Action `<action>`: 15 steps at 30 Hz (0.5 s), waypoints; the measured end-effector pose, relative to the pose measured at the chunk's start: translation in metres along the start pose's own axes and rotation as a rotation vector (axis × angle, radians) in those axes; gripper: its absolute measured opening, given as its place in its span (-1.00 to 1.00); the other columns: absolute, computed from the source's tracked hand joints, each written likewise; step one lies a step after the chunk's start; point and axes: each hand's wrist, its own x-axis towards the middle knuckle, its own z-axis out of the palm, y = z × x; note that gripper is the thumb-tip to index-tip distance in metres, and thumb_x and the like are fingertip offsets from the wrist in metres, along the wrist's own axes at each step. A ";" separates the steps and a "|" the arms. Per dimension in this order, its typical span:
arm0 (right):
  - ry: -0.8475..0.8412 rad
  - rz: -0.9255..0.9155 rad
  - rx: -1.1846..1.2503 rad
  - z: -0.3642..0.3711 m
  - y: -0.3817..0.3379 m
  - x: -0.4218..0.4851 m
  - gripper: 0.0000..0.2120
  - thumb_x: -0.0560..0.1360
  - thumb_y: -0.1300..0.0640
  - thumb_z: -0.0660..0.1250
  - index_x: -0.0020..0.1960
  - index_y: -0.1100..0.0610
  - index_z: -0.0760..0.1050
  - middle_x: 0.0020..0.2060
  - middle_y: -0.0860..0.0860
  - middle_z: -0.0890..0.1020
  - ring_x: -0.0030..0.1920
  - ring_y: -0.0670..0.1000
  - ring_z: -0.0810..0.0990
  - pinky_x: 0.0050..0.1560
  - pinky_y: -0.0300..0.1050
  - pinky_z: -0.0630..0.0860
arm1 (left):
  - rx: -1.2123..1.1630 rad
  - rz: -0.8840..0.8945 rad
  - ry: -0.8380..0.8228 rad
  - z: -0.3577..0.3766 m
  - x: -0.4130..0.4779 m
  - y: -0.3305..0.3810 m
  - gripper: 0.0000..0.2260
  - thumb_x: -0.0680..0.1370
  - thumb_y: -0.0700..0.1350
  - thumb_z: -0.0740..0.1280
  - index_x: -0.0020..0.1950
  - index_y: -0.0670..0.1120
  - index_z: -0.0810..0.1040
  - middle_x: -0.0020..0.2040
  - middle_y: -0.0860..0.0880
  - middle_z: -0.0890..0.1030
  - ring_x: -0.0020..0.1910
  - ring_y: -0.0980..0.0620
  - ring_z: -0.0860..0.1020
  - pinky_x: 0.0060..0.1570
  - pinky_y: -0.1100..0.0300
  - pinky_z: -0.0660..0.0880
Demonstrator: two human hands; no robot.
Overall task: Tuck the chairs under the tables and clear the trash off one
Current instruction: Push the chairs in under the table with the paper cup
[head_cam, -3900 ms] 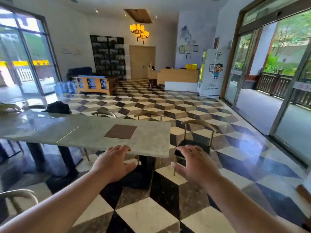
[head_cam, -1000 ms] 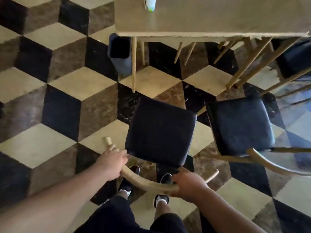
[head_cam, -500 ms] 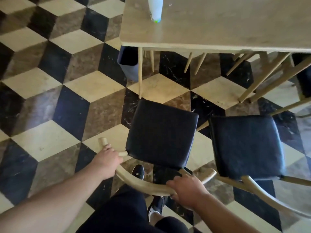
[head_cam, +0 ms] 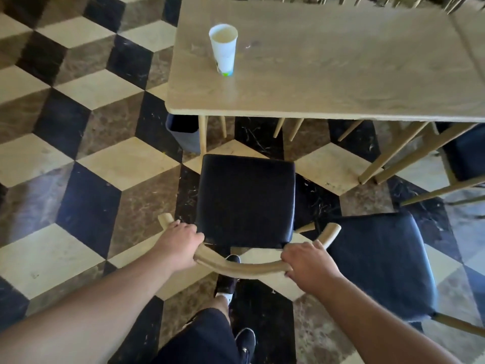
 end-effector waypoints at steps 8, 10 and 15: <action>-0.015 0.111 0.040 -0.068 0.043 0.067 -0.74 0.55 -0.11 0.43 0.18 -0.10 0.48 0.09 -0.07 0.59 0.18 0.11 0.57 0.29 0.27 0.44 | 0.057 0.010 0.128 -0.051 0.068 -0.036 -0.58 0.55 0.21 0.43 0.31 0.02 0.55 0.20 -0.01 0.59 0.22 -0.08 0.48 0.26 -0.04 0.44; -0.026 0.109 0.021 -0.081 0.050 0.083 -0.73 0.57 -0.13 0.41 0.20 -0.09 0.47 0.09 -0.05 0.58 0.16 0.12 0.57 0.28 0.27 0.45 | 0.051 0.014 0.148 -0.063 0.084 -0.048 -0.59 0.54 0.20 0.45 0.29 0.03 0.56 0.19 -0.01 0.60 0.21 -0.08 0.49 0.27 -0.05 0.45; -0.027 0.088 -0.021 -0.109 0.066 0.120 -0.71 0.60 -0.14 0.37 0.26 -0.08 0.47 0.09 -0.03 0.55 0.14 0.14 0.55 0.23 0.23 0.48 | 0.063 0.016 0.176 -0.095 0.117 -0.076 -0.59 0.52 0.23 0.47 0.26 0.03 0.57 0.15 0.01 0.61 0.17 -0.06 0.51 0.25 -0.03 0.48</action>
